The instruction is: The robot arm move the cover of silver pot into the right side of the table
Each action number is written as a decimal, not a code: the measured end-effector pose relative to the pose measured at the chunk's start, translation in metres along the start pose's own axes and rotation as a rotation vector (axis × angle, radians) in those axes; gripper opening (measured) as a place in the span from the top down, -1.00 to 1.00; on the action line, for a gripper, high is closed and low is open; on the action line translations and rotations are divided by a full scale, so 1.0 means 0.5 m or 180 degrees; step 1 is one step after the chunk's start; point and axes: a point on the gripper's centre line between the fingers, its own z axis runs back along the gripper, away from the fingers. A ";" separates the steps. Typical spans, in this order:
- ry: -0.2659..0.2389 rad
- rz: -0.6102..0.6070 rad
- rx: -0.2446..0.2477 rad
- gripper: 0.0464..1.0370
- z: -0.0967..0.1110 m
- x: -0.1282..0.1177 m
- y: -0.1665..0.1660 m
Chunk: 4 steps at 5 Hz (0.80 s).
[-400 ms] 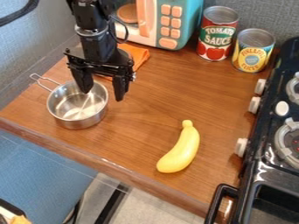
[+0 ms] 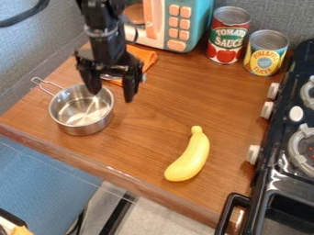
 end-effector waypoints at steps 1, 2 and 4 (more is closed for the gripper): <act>-0.0091 0.0015 0.0035 -0.93 0.005 0.063 0.008; -0.0106 0.0040 0.0113 -0.93 -0.008 0.125 0.020; -0.0046 0.0294 0.0177 -0.93 -0.059 0.216 0.078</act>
